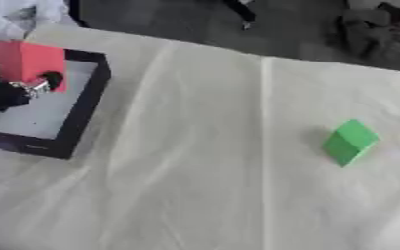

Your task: Pick up the objects with one hand, pass them to the other hand, and then place them into the box on the other side of the table.

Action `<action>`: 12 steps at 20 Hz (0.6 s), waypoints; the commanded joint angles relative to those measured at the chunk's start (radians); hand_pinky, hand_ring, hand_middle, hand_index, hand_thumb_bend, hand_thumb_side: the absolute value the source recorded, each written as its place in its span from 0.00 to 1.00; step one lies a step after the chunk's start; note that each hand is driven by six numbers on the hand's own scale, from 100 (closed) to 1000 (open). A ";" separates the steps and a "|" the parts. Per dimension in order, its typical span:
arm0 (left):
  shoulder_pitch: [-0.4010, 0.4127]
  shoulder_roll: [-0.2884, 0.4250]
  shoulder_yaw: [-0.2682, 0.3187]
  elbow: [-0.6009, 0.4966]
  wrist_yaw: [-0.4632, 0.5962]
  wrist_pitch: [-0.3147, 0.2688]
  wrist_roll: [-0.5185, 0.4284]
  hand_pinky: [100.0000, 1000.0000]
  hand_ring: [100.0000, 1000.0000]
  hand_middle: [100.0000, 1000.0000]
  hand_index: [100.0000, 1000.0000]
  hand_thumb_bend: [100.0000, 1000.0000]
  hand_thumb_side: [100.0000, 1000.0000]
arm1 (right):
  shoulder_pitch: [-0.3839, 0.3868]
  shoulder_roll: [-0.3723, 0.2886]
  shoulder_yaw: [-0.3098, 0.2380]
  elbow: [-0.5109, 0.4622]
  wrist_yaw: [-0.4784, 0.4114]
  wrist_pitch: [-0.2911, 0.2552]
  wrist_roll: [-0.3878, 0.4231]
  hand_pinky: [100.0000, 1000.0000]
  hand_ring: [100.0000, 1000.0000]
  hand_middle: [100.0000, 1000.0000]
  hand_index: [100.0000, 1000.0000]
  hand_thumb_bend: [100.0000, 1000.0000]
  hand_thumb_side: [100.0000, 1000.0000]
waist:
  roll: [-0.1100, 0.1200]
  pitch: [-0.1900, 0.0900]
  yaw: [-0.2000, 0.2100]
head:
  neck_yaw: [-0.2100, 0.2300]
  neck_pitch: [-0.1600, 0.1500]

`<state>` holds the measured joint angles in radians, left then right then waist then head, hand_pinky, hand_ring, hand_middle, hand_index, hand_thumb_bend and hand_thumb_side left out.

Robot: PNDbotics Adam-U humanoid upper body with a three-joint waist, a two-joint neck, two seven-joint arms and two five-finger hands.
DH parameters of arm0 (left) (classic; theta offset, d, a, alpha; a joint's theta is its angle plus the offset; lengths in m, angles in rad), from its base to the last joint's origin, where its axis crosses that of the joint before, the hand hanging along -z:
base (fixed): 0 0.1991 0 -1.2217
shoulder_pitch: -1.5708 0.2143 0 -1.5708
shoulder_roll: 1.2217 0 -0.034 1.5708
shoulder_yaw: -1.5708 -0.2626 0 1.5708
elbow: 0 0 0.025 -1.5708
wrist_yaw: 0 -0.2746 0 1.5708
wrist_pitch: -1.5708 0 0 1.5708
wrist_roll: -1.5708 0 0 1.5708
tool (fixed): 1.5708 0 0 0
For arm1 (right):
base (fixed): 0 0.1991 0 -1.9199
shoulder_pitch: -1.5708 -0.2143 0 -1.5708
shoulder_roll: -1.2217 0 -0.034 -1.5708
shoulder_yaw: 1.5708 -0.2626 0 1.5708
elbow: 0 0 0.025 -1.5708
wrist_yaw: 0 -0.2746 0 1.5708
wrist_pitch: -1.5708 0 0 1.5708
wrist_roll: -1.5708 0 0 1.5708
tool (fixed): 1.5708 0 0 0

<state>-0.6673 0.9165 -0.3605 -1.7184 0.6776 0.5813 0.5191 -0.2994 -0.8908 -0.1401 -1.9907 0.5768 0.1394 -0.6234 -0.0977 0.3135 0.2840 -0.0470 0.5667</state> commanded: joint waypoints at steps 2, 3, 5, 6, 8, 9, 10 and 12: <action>-0.011 0.018 0.029 0.088 -0.116 0.326 0.292 0.69 0.10 0.31 0.43 0.32 0.11 | -0.003 -0.013 -0.013 -0.009 0.007 0.005 -0.014 0.84 0.84 0.79 0.69 0.37 0.00 | 0.001 -0.013 -0.004 | 0.020 -0.019; -0.013 0.013 0.031 0.108 -0.141 0.326 0.277 0.70 0.11 0.32 0.44 0.32 0.12 | -0.002 -0.011 -0.014 -0.009 0.007 0.006 -0.016 0.84 0.84 0.79 0.69 0.37 0.00 | 0.000 -0.012 -0.004 | 0.024 -0.021; -0.017 0.005 0.034 0.138 -0.186 0.326 0.245 0.70 0.13 0.33 0.45 0.34 0.12 | 0.000 -0.007 -0.013 -0.009 0.009 0.007 -0.019 0.84 0.84 0.79 0.69 0.37 0.00 | -0.002 -0.011 -0.005 | 0.032 -0.025; -0.020 0.002 0.034 0.150 -0.209 0.326 0.227 0.71 0.15 0.35 0.47 0.43 0.12 | 0.001 -0.004 -0.013 -0.009 0.011 0.008 -0.021 0.84 0.84 0.79 0.69 0.36 0.00 | -0.003 -0.010 -0.005 | 0.035 -0.027; -0.024 -0.003 0.031 0.173 -0.262 0.326 0.185 0.72 0.20 0.38 0.51 0.54 0.12 | 0.002 0.002 -0.011 -0.009 0.012 0.010 -0.024 0.84 0.84 0.79 0.69 0.36 0.00 | -0.006 -0.009 -0.007 | 0.041 -0.030; -0.027 -0.006 0.031 0.187 -0.292 0.326 0.163 0.73 0.22 0.40 0.53 0.59 0.12 | 0.003 0.005 -0.009 -0.009 0.012 0.011 -0.026 0.84 0.84 0.79 0.69 0.36 0.00 | -0.007 -0.008 -0.008 | 0.044 -0.032; -0.029 -0.010 0.033 0.205 -0.321 0.326 0.142 0.73 0.24 0.42 0.56 0.62 0.13 | 0.004 0.007 -0.008 -0.009 0.013 0.011 -0.027 0.84 0.84 0.79 0.69 0.36 0.00 | -0.008 -0.008 -0.009 | 0.047 -0.032; -0.036 -0.019 0.039 0.245 -0.376 0.326 0.102 0.75 0.29 0.45 0.61 0.68 0.14 | 0.006 0.011 -0.007 -0.009 0.016 0.010 -0.029 0.84 0.84 0.79 0.69 0.36 0.00 | -0.010 -0.007 -0.010 | 0.053 -0.033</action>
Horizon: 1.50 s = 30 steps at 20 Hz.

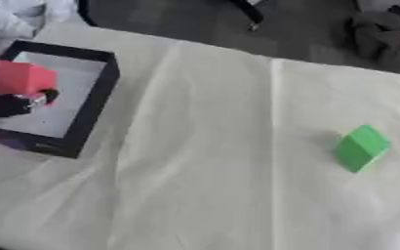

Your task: Pick up the objects with one hand, pass them to the other hand, and then place them into the box on the other side of the table.

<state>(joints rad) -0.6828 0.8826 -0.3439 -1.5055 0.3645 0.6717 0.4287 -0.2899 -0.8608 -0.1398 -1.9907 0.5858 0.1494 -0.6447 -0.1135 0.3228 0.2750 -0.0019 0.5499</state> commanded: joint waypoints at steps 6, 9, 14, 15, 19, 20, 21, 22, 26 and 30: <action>-0.039 -0.005 0.030 0.098 -0.205 0.235 0.091 0.83 0.47 0.67 0.82 0.84 0.20 | -0.031 -0.012 0.002 -0.009 0.009 0.021 0.008 0.84 0.84 0.79 0.69 0.35 0.00 | 0.003 -0.015 -0.003 | 0.012 -0.016; -0.044 -0.011 0.026 0.116 -0.288 0.235 0.042 0.91 0.53 0.72 0.87 1.00 0.27 | -0.036 -0.008 0.006 -0.009 0.013 0.027 0.017 0.84 0.84 0.79 0.69 0.35 0.00 | 0.001 -0.015 -0.004 | 0.012 -0.015; -0.053 -0.017 0.044 0.139 -0.414 0.235 -0.026 1.00 0.56 0.75 0.92 1.00 0.39 | -0.034 -0.004 0.007 -0.009 0.015 0.033 0.014 0.84 0.84 0.79 0.69 0.34 0.00 | 0.002 -0.015 -0.003 | 0.008 -0.011; -0.055 -0.019 0.053 0.145 -0.433 0.235 -0.032 1.00 0.55 0.74 0.92 1.00 0.38 | -0.033 -0.003 0.007 -0.009 0.015 0.033 0.013 0.84 0.84 0.79 0.69 0.34 0.00 | 0.003 -0.015 -0.003 | 0.007 -0.010; -0.056 -0.016 0.091 0.091 -0.441 0.235 -0.023 0.98 0.44 0.70 0.87 0.94 0.39 | -0.022 -0.006 -0.001 -0.009 0.016 0.040 0.005 0.84 0.84 0.78 0.69 0.34 0.00 | 0.004 -0.018 0.001 | -0.021 -0.001; -0.051 -0.013 0.104 0.056 -0.417 0.235 -0.006 0.97 0.44 0.71 0.87 0.93 0.39 | -0.018 -0.008 -0.005 -0.009 0.014 0.044 0.003 0.84 0.84 0.78 0.69 0.34 0.00 | 0.004 -0.018 0.002 | -0.035 0.001; -0.046 -0.009 0.118 0.008 -0.381 0.235 0.017 0.94 0.39 0.77 0.86 0.89 0.39 | -0.013 -0.012 -0.009 -0.009 0.012 0.048 0.002 0.84 0.84 0.79 0.69 0.34 0.00 | 0.004 -0.020 0.003 | -0.054 0.004; -0.039 -0.008 0.134 -0.056 -0.329 0.235 0.044 0.89 0.30 0.77 0.85 0.87 0.39 | -0.005 -0.018 -0.013 -0.009 0.009 0.055 0.004 0.84 0.84 0.79 0.69 0.33 0.00 | 0.004 -0.022 0.004 | -0.076 0.007; 0.021 -0.006 0.178 -0.396 -0.074 0.225 0.177 0.80 0.21 0.71 0.83 0.84 0.40 | 0.027 -0.042 -0.023 -0.009 -0.037 0.082 0.031 0.83 0.83 0.79 0.69 0.27 0.00 | 0.005 -0.028 0.012 | -0.161 0.018; 0.056 -0.044 0.161 -0.489 0.041 -0.040 0.225 0.83 0.30 0.78 0.89 0.84 0.51 | 0.073 -0.084 -0.018 -0.009 -0.110 0.103 0.141 0.84 0.83 0.81 0.72 0.23 0.00 | 0.006 -0.036 0.018 | -0.243 0.031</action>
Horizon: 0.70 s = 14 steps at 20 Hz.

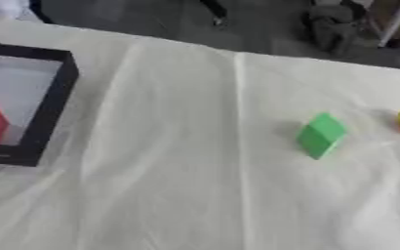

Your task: Pick up the objects with one hand, pass them to the other hand, and then place them into the box on the other side of the table.

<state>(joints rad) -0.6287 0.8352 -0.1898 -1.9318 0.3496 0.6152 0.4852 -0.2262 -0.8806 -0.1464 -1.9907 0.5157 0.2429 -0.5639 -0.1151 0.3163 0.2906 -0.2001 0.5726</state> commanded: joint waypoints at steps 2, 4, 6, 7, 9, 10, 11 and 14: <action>0.020 -0.032 -0.004 -0.067 0.055 -0.112 0.126 0.84 0.32 0.78 0.91 0.85 0.53 | 0.034 -0.088 -0.009 -0.009 -0.079 0.009 0.143 0.84 0.83 0.81 0.73 0.22 0.00 | 0.007 -0.034 0.007 | -0.074 0.014; 0.037 -0.068 -0.008 -0.068 0.040 -0.203 0.074 0.85 0.34 0.79 0.91 0.86 0.54 | 0.057 -0.116 -0.009 -0.009 -0.122 0.010 0.222 0.85 0.85 0.83 0.77 0.21 0.00 | 0.007 -0.040 0.011 | -0.096 0.018; 0.050 -0.111 -0.010 -0.068 0.023 -0.266 0.027 0.85 0.34 0.78 0.90 0.85 0.54 | 0.079 -0.146 -0.006 -0.009 -0.154 0.016 0.314 0.86 0.86 0.85 0.79 0.20 0.00 | 0.008 -0.045 0.018 | -0.115 0.020; 0.055 -0.130 -0.012 -0.068 0.013 -0.286 0.011 0.85 0.34 0.78 0.89 0.85 0.54 | 0.087 -0.159 -0.007 -0.009 -0.168 0.019 0.358 0.86 0.86 0.85 0.80 0.21 0.00 | 0.007 -0.047 0.021 | -0.123 0.020; 0.070 -0.166 -0.020 -0.068 -0.006 -0.306 -0.013 0.85 0.35 0.78 0.90 0.85 0.55 | 0.099 -0.186 -0.008 -0.009 -0.190 0.029 0.434 0.87 0.87 0.87 0.82 0.23 0.00 | 0.006 -0.051 0.026 | -0.133 0.019; 0.077 -0.182 -0.026 -0.068 -0.015 -0.315 -0.024 0.85 0.35 0.78 0.90 0.85 0.55 | 0.104 -0.198 -0.008 -0.009 -0.197 0.033 0.469 0.87 0.87 0.87 0.82 0.23 0.00 | 0.005 -0.052 0.028 | -0.137 0.018; 0.084 -0.197 -0.032 -0.068 -0.022 -0.323 -0.035 0.85 0.35 0.78 0.90 0.85 0.55 | 0.110 -0.208 -0.009 -0.009 -0.203 0.034 0.502 0.88 0.88 0.87 0.83 0.23 0.00 | 0.005 -0.053 0.030 | -0.141 0.017; 0.103 -0.248 -0.044 -0.068 -0.029 -0.340 -0.060 0.85 0.33 0.77 0.89 0.85 0.55 | 0.125 -0.234 -0.007 -0.009 -0.211 0.037 0.587 0.89 0.89 0.88 0.84 0.27 0.00 | 0.003 -0.053 0.038 | -0.145 0.014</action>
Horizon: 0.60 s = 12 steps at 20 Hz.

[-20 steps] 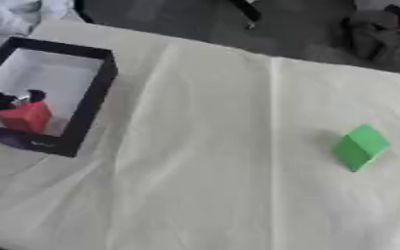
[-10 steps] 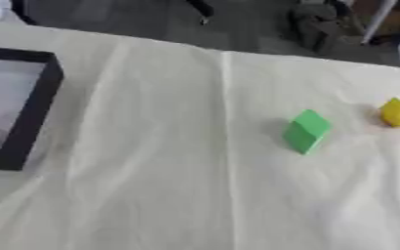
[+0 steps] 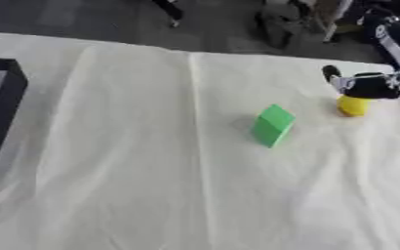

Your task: Pick up the objects with one hand, pass them to the other hand, and then place them into the box on the other side of the table.

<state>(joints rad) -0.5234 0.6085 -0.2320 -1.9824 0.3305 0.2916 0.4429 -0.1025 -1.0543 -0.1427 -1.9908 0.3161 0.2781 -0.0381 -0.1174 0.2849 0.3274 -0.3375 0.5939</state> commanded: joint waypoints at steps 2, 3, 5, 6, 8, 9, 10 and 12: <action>0.007 -0.051 -0.007 -0.018 -0.006 -0.032 -0.024 0.85 0.33 0.77 0.89 0.84 0.54 | 0.006 -0.074 -0.009 -0.009 -0.017 -0.004 0.110 0.90 0.89 0.88 0.84 0.28 0.00 | 0.003 -0.020 0.006 | -0.012 -0.011; 0.010 -0.064 -0.011 -0.018 -0.004 -0.038 -0.026 0.85 0.32 0.77 0.89 0.84 0.54 | 0.008 -0.081 -0.007 -0.009 -0.022 -0.008 0.131 0.90 0.90 0.89 0.84 0.29 0.00 | 0.002 -0.019 0.008 | -0.013 -0.012; 0.015 -0.084 -0.019 -0.018 0.000 -0.045 -0.031 0.85 0.32 0.76 0.88 0.84 0.54 | 0.012 -0.097 -0.003 -0.009 -0.024 -0.012 0.170 0.91 0.90 0.89 0.85 0.33 0.00 | -0.001 -0.017 0.013 | -0.017 -0.013; 0.017 -0.093 -0.023 -0.018 0.000 -0.046 -0.034 0.85 0.32 0.76 0.88 0.84 0.54 | 0.015 -0.105 -0.001 -0.009 -0.020 -0.011 0.189 0.91 0.91 0.89 0.85 0.36 0.00 | -0.002 -0.015 0.015 | -0.019 -0.014; 0.022 -0.106 -0.030 -0.018 0.003 -0.047 -0.040 0.85 0.32 0.76 0.88 0.84 0.54 | 0.021 -0.115 0.002 -0.009 -0.007 -0.009 0.223 0.92 0.91 0.89 0.86 0.40 0.00 | -0.005 -0.013 0.019 | -0.023 -0.015; 0.025 -0.111 -0.033 -0.018 0.006 -0.045 -0.040 0.85 0.32 0.76 0.88 0.84 0.54 | 0.025 -0.118 0.007 -0.009 -0.004 -0.009 0.241 0.92 0.91 0.90 0.86 0.40 0.00 | -0.007 -0.011 0.022 | -0.025 -0.015; 0.027 -0.114 -0.034 -0.018 0.007 -0.043 -0.039 0.85 0.32 0.76 0.88 0.84 0.54 | 0.028 -0.120 0.010 -0.009 0.003 -0.010 0.258 0.93 0.92 0.90 0.87 0.39 0.00 | -0.008 -0.010 0.024 | -0.028 -0.016; 0.030 -0.117 -0.036 -0.018 0.008 -0.037 -0.036 0.85 0.32 0.76 0.87 0.84 0.54 | 0.031 -0.120 0.020 -0.009 0.017 -0.018 0.289 0.94 0.92 0.90 0.88 0.37 0.00 | -0.009 -0.007 0.028 | -0.031 -0.017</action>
<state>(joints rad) -0.4883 0.4836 -0.2708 -1.9824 0.3342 0.2522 0.4074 -0.0693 -1.1285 -0.1156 -1.9909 0.3219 0.2634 0.2309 -0.1319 0.2920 0.3570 -0.3631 0.5869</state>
